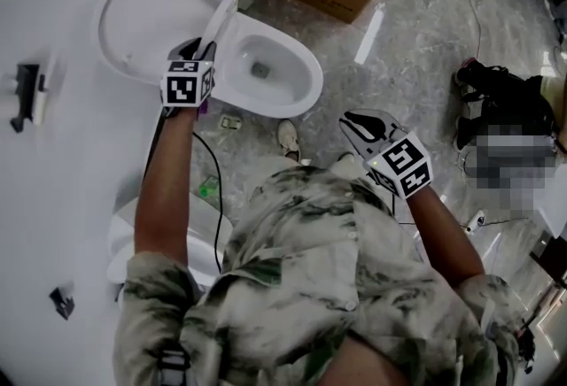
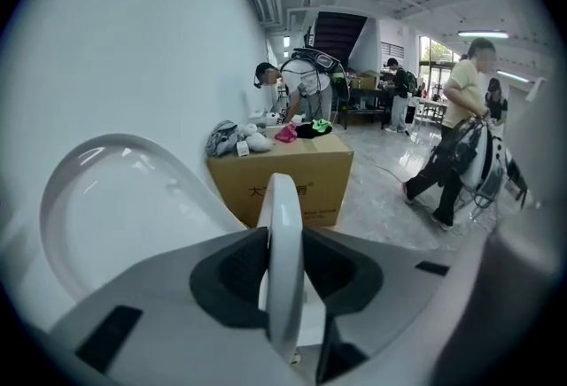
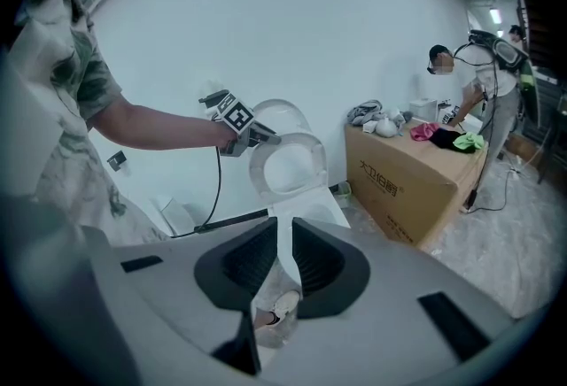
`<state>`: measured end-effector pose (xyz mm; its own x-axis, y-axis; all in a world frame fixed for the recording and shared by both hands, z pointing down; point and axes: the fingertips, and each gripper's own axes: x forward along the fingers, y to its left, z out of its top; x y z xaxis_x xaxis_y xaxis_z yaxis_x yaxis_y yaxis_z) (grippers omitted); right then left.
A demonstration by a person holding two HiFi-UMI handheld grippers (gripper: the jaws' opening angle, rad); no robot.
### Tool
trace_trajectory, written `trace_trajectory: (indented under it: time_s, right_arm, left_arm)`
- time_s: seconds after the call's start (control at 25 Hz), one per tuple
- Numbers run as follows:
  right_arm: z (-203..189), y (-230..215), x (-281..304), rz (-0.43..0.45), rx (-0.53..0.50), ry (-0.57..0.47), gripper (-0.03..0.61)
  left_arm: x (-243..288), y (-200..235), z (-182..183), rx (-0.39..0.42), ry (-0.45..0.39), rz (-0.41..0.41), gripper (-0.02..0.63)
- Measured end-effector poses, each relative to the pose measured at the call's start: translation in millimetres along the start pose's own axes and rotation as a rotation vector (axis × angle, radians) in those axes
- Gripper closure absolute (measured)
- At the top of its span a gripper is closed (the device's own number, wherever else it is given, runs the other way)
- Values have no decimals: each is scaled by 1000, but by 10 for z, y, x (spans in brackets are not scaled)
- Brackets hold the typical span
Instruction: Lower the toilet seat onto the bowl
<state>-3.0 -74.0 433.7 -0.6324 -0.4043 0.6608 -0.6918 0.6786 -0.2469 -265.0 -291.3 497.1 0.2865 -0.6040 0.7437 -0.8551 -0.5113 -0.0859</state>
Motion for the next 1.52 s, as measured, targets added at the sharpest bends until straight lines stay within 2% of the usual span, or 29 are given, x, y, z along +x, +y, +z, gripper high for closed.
trace_trajectory:
  time_s: [1.52]
  right_arm:
    - [-706, -45, -374, 0, 48, 17, 508]
  left_arm:
    - [311, -1228, -338, 34, 78, -38, 462]
